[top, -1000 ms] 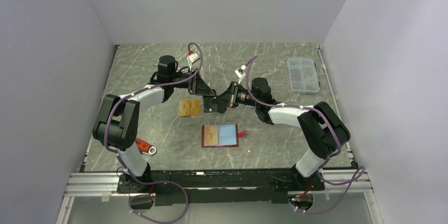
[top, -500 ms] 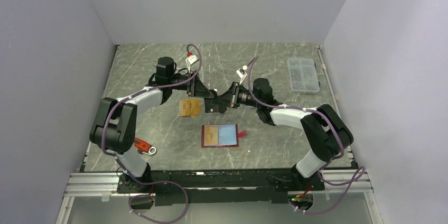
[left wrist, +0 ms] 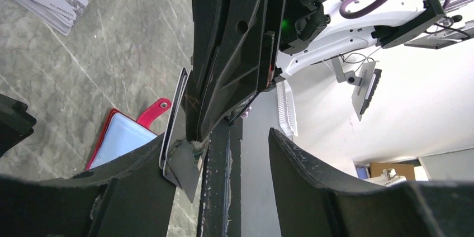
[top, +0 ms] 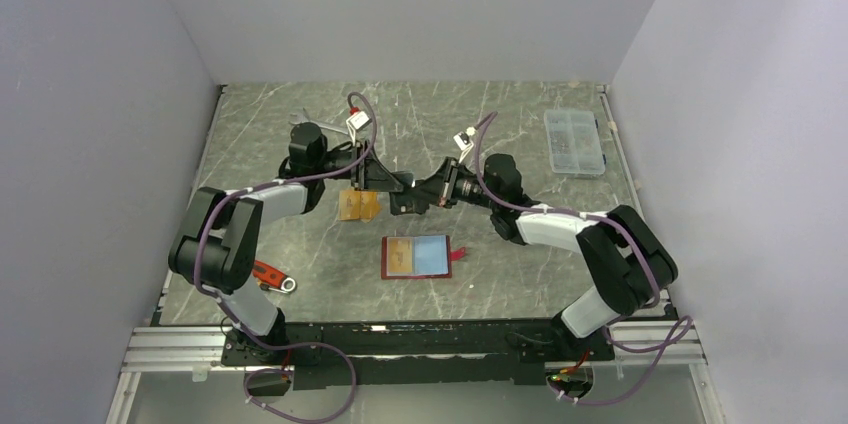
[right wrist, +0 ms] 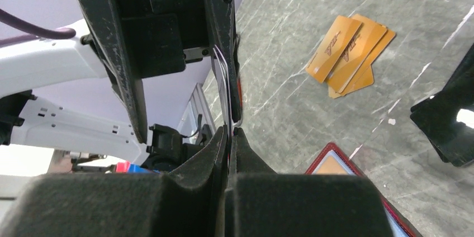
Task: Put the credit cards into the card holder
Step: Place the credit card at the center of the board.
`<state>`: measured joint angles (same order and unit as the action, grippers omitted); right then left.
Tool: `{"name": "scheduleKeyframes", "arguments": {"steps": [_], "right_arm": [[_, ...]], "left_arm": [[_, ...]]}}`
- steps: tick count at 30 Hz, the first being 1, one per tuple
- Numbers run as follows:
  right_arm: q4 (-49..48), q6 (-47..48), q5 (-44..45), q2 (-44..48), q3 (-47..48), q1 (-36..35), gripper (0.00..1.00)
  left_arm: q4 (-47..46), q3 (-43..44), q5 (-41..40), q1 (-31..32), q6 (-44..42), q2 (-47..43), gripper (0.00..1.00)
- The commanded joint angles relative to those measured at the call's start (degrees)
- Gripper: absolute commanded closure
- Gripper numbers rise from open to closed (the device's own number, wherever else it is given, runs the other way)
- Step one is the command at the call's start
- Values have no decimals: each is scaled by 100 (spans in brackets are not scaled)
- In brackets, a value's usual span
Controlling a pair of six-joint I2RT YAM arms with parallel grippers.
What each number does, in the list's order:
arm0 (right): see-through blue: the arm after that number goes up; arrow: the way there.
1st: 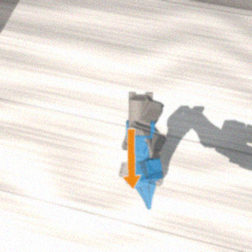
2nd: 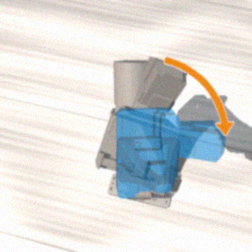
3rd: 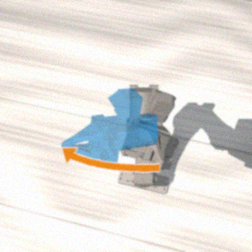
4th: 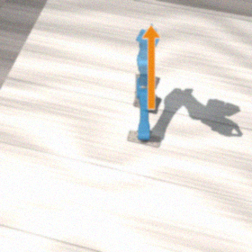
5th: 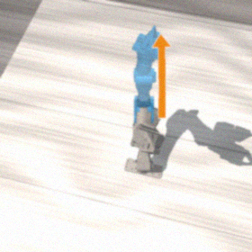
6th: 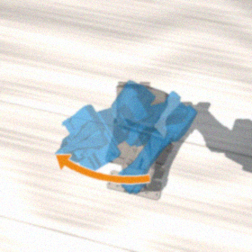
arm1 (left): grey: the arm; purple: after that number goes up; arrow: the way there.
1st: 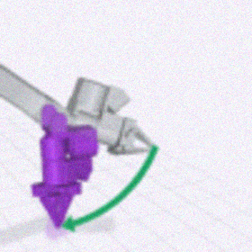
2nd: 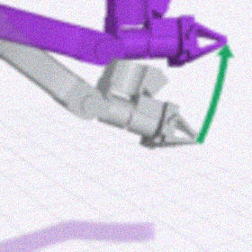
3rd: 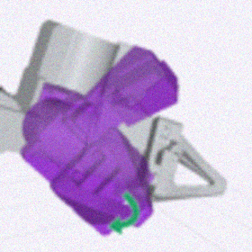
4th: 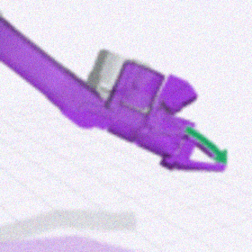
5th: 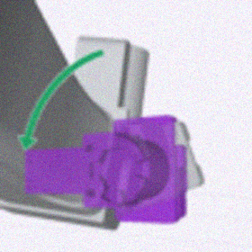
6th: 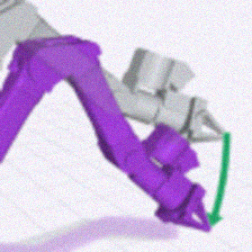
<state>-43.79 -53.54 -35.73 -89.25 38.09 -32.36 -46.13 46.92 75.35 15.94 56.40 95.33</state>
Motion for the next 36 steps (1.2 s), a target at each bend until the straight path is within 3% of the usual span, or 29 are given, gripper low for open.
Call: {"name": "scheduleKeyframes", "arguments": {"steps": [1,4,5,10,20,30,32,36], "right_arm": [[214,220,1400,340,-165,263,100],[206,208,1469,501,-142,265,100],[165,185,1478,544,-172,267,100],[1,74,1299,524,-225,257,100],[-42,25,1287,559,-393,274,100],[-687,-327,804,238,-455,318,100],[-838,-400,730,170,-455,319,100],[-886,-432,706,164,-458,318,100]], "left_arm": [[610,-57,369,36,-658,-585,40],[2401,126,136,110,-1947,-731,41],[2569,141,92,130,-2136,-724,42],[1893,50,130,139,-1623,-519,45],[2599,264,116,16,-2257,-489,50],[1667,304,171,-272,-1583,-86,69],[1965,429,152,-270,-1825,-32,66],[2740,653,87,-267,-2463,96,51]]}}
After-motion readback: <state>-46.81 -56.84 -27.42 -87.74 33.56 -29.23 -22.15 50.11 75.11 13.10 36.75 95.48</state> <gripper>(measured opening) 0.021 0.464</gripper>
